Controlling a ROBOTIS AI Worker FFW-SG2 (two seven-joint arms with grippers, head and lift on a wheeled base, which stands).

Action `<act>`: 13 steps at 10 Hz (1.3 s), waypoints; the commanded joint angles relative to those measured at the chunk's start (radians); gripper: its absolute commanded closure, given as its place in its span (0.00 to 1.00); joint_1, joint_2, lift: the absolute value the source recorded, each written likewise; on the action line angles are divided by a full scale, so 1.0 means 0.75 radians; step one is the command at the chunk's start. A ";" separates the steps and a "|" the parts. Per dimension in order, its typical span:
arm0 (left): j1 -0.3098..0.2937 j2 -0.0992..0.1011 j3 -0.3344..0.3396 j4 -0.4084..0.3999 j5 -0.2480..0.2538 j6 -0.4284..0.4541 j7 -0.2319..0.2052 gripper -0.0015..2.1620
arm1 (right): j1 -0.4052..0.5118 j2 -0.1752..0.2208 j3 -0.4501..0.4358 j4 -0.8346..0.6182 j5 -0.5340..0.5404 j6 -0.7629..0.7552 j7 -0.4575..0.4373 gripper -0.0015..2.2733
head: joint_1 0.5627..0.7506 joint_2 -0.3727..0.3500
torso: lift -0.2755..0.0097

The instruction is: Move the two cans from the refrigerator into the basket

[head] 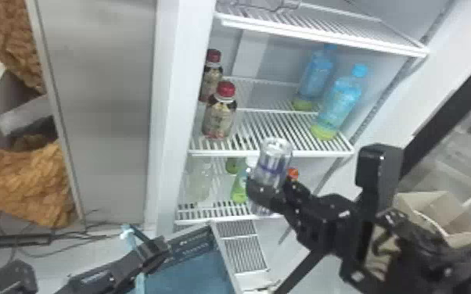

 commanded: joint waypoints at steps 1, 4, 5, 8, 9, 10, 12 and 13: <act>0.003 0.000 0.000 0.000 0.000 0.000 0.000 0.55 | 0.063 0.023 0.000 -0.055 -0.046 0.076 0.001 0.55 | 0.70 0.06 | 0.86; 0.003 0.000 0.000 0.000 0.000 -0.003 0.000 0.55 | 0.132 0.070 0.003 -0.041 -0.064 0.204 0.050 0.55 | 0.70 0.09 | 0.86; 0.003 0.000 0.000 0.000 0.000 -0.003 0.000 0.55 | 0.139 0.080 0.013 -0.019 -0.088 0.233 0.075 0.55 | 0.70 0.09 | 0.86; 0.003 0.000 -0.005 0.000 0.000 0.000 0.000 0.55 | 0.139 0.080 0.098 0.021 -0.165 0.272 0.107 0.55 | 0.70 0.14 | 0.86; 0.003 0.000 -0.008 0.000 0.000 -0.003 0.000 0.55 | 0.132 0.080 0.112 0.031 -0.168 0.315 0.116 0.55 | 0.70 0.17 | 0.86; 0.000 0.000 -0.008 0.000 0.000 0.000 0.000 0.55 | 0.122 0.078 0.133 0.063 -0.187 0.348 0.128 0.52 | 0.70 0.19 | 0.86; -0.004 0.000 -0.008 0.000 0.000 0.000 0.000 0.55 | 0.080 0.072 0.181 0.158 -0.184 0.380 0.152 0.50 | 0.70 0.22 | 0.86; -0.004 0.000 -0.011 0.000 0.000 0.000 0.000 0.55 | 0.060 0.070 0.197 0.194 -0.181 0.380 0.156 0.50 | 0.70 0.23 | 0.86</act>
